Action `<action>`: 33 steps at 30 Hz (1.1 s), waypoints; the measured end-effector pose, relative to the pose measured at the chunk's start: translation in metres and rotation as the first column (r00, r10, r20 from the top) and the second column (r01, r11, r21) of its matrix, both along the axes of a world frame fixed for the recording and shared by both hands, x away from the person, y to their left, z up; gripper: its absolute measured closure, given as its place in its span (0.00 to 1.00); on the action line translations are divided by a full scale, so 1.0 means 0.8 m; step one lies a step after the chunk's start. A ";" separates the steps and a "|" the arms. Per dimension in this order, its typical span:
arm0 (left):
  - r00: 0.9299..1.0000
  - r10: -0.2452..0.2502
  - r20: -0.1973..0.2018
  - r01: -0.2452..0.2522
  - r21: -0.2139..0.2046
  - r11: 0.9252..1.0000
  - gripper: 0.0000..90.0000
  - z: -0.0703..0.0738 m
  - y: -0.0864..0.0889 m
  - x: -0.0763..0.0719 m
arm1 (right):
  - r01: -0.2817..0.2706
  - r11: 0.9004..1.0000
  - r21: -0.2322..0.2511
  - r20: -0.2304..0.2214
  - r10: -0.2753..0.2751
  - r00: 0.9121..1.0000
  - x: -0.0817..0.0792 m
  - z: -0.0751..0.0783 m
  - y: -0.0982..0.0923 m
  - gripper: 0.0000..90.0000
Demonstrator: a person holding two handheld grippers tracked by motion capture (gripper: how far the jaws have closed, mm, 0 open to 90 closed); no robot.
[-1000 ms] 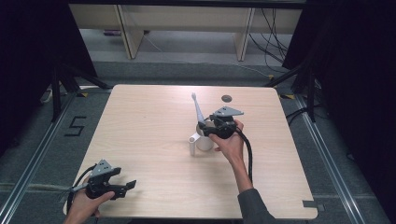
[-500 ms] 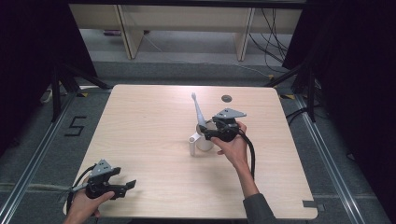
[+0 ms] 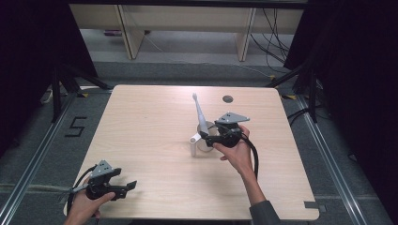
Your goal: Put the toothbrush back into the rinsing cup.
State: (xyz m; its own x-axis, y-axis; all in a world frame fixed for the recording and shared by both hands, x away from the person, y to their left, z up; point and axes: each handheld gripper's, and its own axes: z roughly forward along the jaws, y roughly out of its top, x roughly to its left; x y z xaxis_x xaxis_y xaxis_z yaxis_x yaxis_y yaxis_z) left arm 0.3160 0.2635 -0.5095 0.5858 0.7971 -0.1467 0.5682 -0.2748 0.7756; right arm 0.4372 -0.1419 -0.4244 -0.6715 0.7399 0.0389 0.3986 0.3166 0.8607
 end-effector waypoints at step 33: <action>1.000 -0.005 0.011 0.005 -0.009 1.000 0.17 0.000 -0.001 -0.001 | -0.024 1.000 0.003 -0.004 0.024 1.000 -0.031 0.001 -0.009 0.27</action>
